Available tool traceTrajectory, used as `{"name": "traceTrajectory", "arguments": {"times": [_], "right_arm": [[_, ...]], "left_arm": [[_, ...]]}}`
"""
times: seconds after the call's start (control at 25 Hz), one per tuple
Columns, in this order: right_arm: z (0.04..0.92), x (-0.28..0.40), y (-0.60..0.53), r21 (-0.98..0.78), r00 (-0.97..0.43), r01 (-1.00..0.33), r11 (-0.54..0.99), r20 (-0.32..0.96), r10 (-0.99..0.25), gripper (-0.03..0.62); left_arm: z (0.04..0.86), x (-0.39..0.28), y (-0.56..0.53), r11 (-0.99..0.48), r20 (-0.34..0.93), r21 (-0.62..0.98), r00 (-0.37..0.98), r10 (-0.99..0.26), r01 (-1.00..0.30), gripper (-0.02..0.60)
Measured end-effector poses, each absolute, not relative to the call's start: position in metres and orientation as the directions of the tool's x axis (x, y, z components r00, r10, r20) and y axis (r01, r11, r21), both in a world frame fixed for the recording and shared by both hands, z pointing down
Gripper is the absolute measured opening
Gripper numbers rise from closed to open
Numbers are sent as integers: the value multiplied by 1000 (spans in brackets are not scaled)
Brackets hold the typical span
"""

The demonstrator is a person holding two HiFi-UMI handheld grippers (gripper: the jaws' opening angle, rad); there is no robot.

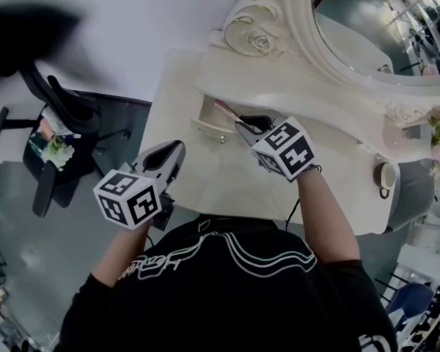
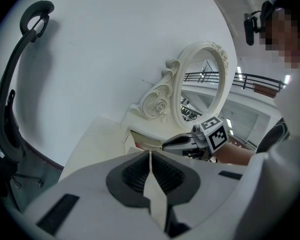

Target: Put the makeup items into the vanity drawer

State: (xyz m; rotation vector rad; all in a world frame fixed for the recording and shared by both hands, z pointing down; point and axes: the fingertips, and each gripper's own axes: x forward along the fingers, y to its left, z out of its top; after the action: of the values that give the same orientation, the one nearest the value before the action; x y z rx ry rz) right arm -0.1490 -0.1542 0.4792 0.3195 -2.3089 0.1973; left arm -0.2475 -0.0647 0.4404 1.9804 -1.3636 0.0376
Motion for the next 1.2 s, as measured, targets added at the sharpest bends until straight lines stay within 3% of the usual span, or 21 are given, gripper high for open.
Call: {"name": "traceTrajectory", "arguments": {"times": [0.4,1.2], "right_arm": [[471,-148,-148,-59,-691,-272,960,706,-152,176],[476,-61,-136,-31,-646,-415,909,714,-270,222]], "left_arm": [[443,-247,-69,-190,408,538,451,-794,-822,32],[442,-212,-78,-268,403,534,520,-753,-802,32]]}}
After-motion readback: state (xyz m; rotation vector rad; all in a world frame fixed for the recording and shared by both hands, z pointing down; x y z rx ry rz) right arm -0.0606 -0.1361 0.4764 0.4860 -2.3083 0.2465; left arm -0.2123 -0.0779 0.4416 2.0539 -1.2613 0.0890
